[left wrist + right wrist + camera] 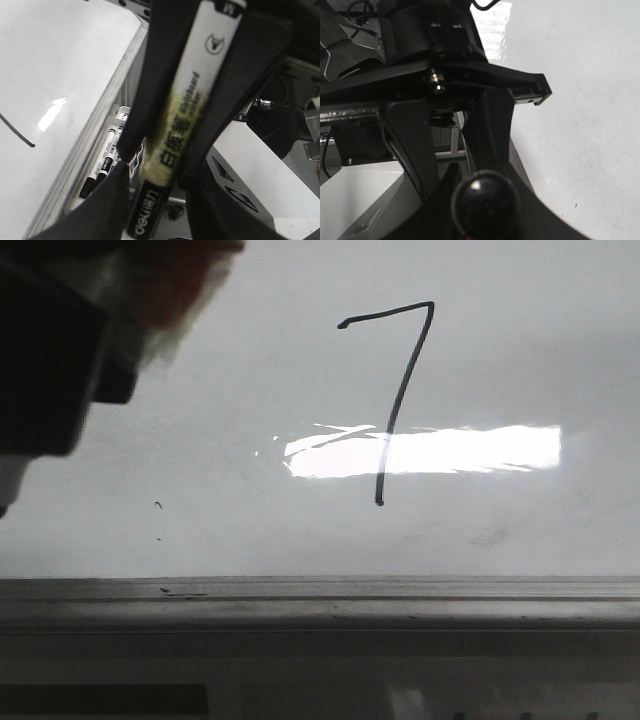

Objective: Write number 7 on whiteboard

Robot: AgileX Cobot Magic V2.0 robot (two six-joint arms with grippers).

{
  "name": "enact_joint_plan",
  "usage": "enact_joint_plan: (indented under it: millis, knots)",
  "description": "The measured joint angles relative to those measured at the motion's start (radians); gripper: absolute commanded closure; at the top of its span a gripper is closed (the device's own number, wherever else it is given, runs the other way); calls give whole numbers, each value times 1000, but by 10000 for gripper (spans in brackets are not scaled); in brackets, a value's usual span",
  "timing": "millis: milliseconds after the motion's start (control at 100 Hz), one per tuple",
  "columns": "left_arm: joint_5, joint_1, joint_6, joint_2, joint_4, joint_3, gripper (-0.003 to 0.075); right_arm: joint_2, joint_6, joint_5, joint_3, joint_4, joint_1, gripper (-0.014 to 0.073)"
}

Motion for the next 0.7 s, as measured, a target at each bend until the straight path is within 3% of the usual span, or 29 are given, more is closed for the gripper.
enact_joint_plan:
  millis: [210, 490, 590, 700]
  knots:
    - [8, 0, 39, 0, 33, 0, 739, 0, 22, 12, 0, 16, 0, 665]
    - [12, 0, 47, 0, 39, 0, 741, 0, 22, 16, 0, 16, 0, 648]
    - [12, 0, 47, 0, 39, 0, 741, 0, 22, 16, 2, 16, 0, 509]
    - [16, 0, 32, 0, 27, 0, 741, 0, 14, 16, 2, 8, 0, 233]
